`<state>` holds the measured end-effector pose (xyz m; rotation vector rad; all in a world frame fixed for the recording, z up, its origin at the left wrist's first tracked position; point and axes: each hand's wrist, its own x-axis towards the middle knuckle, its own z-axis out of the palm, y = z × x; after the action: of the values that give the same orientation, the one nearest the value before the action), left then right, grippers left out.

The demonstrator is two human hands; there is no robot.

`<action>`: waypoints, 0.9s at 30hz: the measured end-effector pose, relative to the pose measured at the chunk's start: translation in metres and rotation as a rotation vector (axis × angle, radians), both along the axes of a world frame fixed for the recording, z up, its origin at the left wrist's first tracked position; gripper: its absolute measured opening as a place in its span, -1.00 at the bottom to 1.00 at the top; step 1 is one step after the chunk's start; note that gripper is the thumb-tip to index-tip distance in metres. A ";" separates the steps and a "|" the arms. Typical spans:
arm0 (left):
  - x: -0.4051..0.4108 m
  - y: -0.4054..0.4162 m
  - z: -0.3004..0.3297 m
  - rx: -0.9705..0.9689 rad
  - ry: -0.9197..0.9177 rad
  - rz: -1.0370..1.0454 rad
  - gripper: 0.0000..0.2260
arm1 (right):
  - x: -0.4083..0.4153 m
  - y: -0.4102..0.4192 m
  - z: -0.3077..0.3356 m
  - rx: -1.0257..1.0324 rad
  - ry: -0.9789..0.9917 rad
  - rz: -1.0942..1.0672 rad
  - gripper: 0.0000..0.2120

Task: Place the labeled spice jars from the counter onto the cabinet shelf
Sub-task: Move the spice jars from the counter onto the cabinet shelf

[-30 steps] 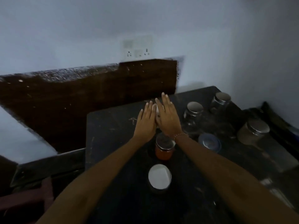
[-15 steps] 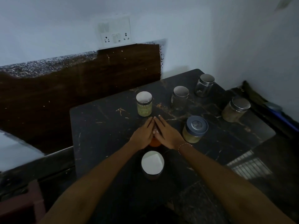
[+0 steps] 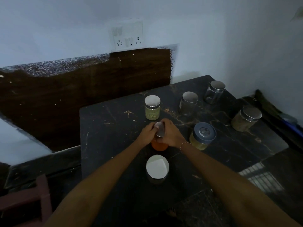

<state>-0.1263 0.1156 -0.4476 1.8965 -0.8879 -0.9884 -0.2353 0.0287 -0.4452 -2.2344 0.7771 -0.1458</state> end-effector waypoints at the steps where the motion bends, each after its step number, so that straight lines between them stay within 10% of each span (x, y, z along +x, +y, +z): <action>1: 0.004 -0.001 0.004 0.004 0.015 -0.002 -0.68 | 0.001 -0.003 0.004 -0.004 -0.008 0.020 -0.22; 20: 0.037 -0.016 0.085 -0.253 0.737 -0.060 -0.35 | 0.031 -0.058 0.128 0.435 -0.178 0.321 -0.52; 27: 0.037 -0.021 0.094 -0.415 0.489 0.204 -0.61 | 0.036 -0.066 0.120 0.440 -0.316 0.154 -0.69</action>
<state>-0.0892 0.0944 -0.3539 1.2873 -0.5437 -0.9920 -0.1991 -0.0375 -0.3257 -1.7869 0.4143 -0.2233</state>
